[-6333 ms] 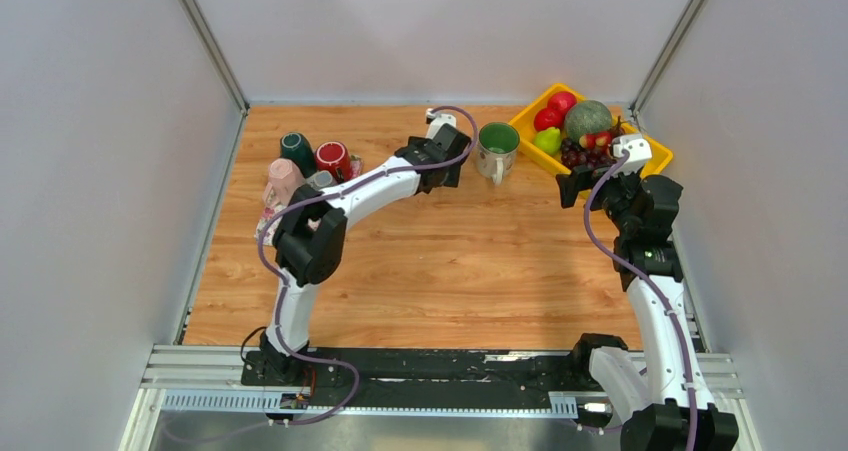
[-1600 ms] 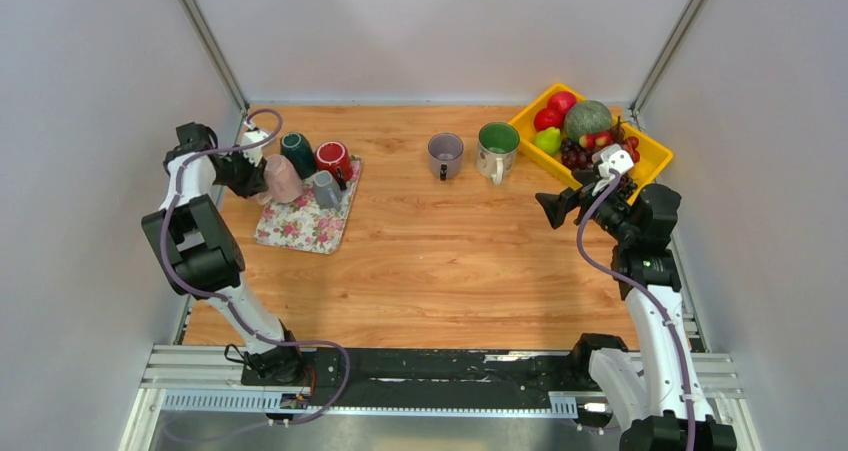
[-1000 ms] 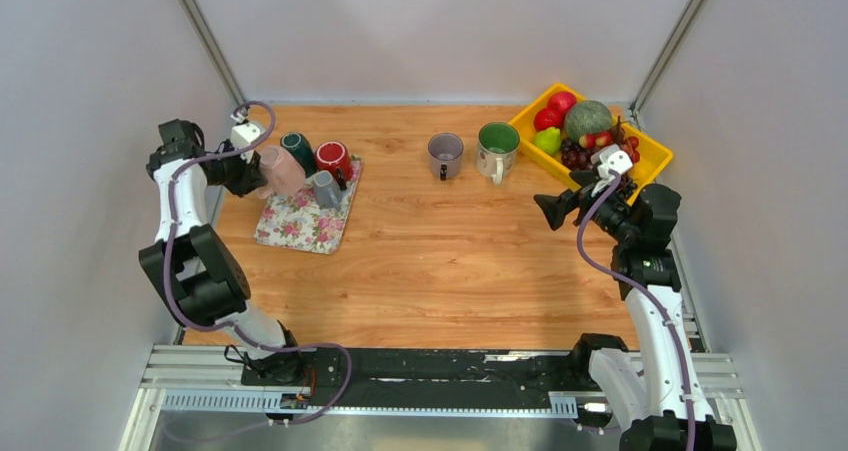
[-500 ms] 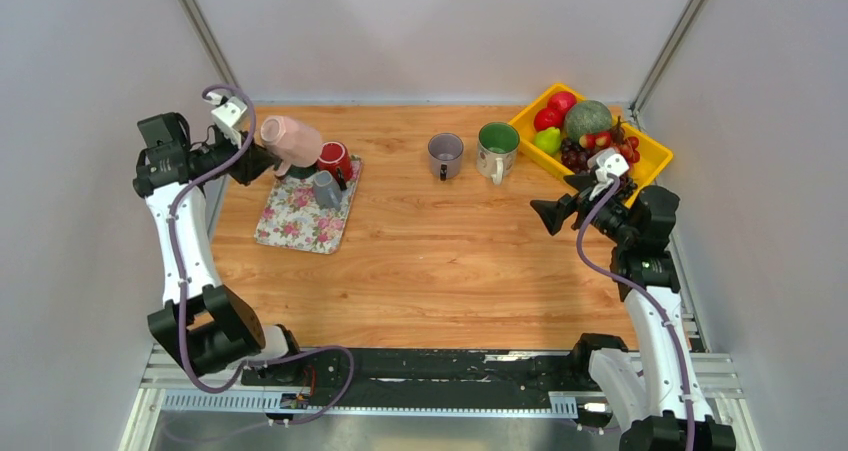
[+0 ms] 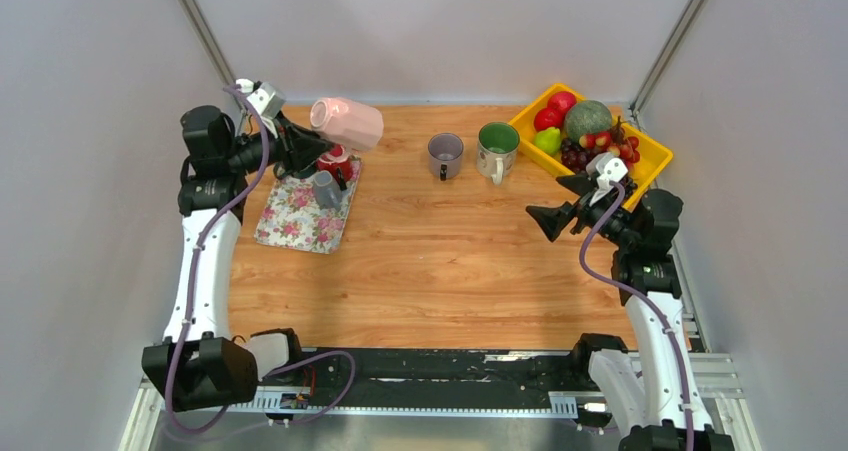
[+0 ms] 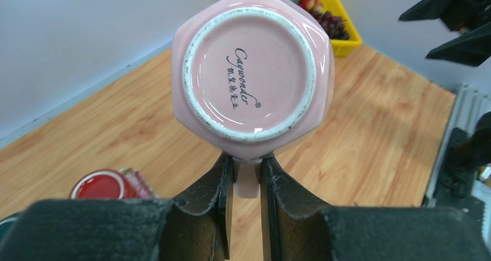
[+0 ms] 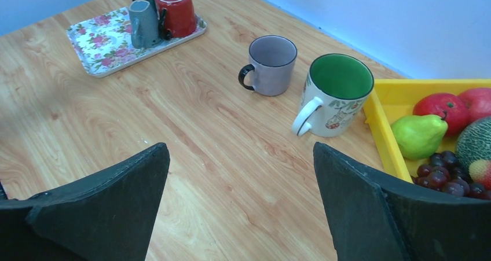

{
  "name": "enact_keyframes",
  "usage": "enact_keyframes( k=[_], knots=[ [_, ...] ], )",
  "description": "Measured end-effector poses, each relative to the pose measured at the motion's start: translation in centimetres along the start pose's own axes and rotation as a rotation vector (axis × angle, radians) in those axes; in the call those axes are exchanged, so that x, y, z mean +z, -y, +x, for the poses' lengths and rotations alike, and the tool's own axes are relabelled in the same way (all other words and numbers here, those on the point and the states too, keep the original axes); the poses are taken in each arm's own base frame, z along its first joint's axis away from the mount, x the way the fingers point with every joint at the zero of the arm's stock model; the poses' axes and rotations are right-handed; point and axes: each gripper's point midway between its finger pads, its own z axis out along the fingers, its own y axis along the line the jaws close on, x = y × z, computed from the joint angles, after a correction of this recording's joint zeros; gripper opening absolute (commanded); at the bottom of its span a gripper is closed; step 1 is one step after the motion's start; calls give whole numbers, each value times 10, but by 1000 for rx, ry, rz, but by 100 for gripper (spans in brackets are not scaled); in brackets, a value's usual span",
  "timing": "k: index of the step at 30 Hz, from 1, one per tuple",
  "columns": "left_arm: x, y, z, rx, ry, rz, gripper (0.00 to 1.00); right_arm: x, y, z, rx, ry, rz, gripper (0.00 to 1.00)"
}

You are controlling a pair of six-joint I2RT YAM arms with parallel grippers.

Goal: Turn the mug right side up
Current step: Turn over the cup on the tray.

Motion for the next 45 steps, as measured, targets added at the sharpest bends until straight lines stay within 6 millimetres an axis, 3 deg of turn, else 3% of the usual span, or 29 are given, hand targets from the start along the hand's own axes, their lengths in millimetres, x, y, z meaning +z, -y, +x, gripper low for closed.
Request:
enact_keyframes(
  k=[7, 17, 23, 30, 40, 45],
  knots=[
    [36, 35, -27, -94, 79, 148, 0, 4, -12, -7, 43, 15, -88, 100],
    [79, 70, -41, -297, 153, 346, 0, 17, -23, -70, 170, 158, -228, 100],
    [83, 95, -58, -327, 215, 436, 0, 27, -34, -108, 249, 260, -326, 100],
    [80, 116, -70, -360, 316, 522, 0, 41, -84, -135, 313, 347, -536, 100],
    [88, 128, -50, -538, 399, 552, 0, 68, -119, -143, 422, 448, -715, 95],
    [88, 128, -52, -560, 435, 551, 0, 86, -132, -144, 453, 458, -771, 89]
  ],
)
